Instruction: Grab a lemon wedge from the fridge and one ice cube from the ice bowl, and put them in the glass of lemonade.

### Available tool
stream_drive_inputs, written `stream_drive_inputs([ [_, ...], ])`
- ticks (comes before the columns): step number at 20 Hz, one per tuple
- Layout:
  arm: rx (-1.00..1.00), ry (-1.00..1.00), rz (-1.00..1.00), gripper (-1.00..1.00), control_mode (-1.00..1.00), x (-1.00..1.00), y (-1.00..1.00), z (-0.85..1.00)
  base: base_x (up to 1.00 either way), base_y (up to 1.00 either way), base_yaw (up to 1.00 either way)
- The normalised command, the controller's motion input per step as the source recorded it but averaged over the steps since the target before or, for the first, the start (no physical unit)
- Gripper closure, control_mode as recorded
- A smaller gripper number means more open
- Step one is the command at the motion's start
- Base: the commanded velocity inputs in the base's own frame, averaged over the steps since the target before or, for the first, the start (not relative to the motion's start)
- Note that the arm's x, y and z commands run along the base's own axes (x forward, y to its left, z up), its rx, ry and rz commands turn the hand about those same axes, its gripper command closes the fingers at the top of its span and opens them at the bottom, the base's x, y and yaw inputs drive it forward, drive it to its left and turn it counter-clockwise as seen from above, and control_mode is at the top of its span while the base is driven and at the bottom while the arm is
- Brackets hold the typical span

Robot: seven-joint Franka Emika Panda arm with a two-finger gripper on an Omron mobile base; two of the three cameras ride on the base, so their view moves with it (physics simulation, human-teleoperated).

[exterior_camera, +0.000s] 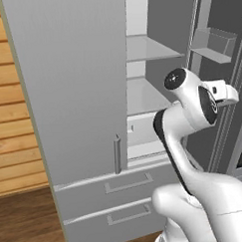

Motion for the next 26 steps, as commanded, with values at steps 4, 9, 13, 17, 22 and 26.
stream_drive_inputs([
  [4, 0.0, 0.01, 0.25, -1.0, -1.0, -0.27, 0.97, 0.02, 0.0, 0.0, 0.0],
  [9, 0.06, -0.04, 0.45, -1.0, -1.0, -0.1, 1.0, -0.53, 0.0, 0.0, 0.0],
  [13, 0.12, -0.02, 0.52, -1.0, -1.0, 0.0, 1.0, -0.86, 0.0, 0.0, 0.0],
  [17, 0.07, 0.2, 0.56, -1.0, -1.0, 0.27, 0.98, -0.39, 0.0, 0.0, 0.0],
  [22, 0.15, 0.27, 0.31, -1.0, -1.0, 0.73, 0.52, 0.1, 0.0, 0.0, 0.0],
  [26, -0.04, 0.31, 0.05, -1.0, -1.0, 0.88, 0.19, 0.13, 0.0, 0.0, 0.0],
])
